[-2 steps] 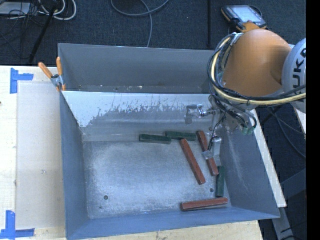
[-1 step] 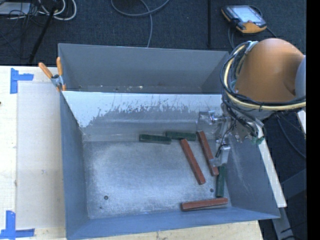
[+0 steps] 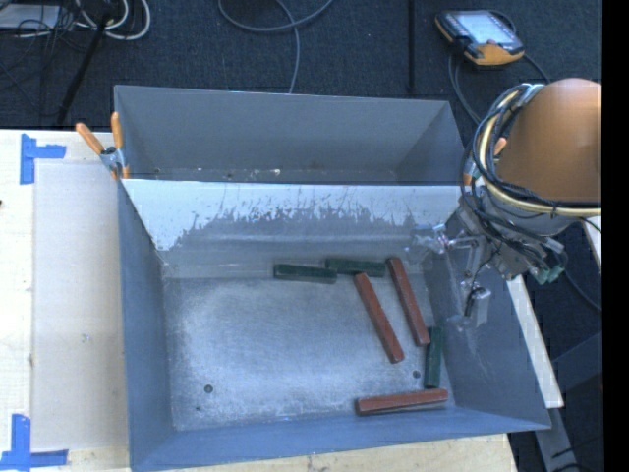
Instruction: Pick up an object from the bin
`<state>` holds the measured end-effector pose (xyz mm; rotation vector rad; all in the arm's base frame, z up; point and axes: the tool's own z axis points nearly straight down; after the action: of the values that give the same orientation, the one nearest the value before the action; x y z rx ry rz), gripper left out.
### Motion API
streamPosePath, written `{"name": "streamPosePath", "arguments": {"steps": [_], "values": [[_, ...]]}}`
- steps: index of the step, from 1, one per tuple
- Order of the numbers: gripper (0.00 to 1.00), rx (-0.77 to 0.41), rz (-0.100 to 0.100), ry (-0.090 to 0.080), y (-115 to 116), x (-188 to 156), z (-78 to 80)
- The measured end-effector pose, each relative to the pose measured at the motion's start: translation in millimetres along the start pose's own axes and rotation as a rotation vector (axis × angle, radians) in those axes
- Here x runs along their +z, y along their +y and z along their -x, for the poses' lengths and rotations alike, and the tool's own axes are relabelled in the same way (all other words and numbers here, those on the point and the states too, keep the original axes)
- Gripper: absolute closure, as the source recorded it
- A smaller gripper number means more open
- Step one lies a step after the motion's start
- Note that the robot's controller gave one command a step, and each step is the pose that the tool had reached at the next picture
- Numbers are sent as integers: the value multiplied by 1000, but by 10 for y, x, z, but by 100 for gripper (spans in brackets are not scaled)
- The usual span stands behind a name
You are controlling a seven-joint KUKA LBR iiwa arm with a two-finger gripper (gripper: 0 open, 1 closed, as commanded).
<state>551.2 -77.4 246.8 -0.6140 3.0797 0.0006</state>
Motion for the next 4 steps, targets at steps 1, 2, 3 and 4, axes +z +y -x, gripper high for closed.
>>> {"name": "streamPosePath", "arguments": {"steps": [1,2,3,4], "values": [[0,-128,1,1,-207,-111,-279],[100,-422,2,2,-235,-84,-610],[100,-452,3,2,-245,-76,-678],[0,-377,4,2,-327,839,-426]]}}
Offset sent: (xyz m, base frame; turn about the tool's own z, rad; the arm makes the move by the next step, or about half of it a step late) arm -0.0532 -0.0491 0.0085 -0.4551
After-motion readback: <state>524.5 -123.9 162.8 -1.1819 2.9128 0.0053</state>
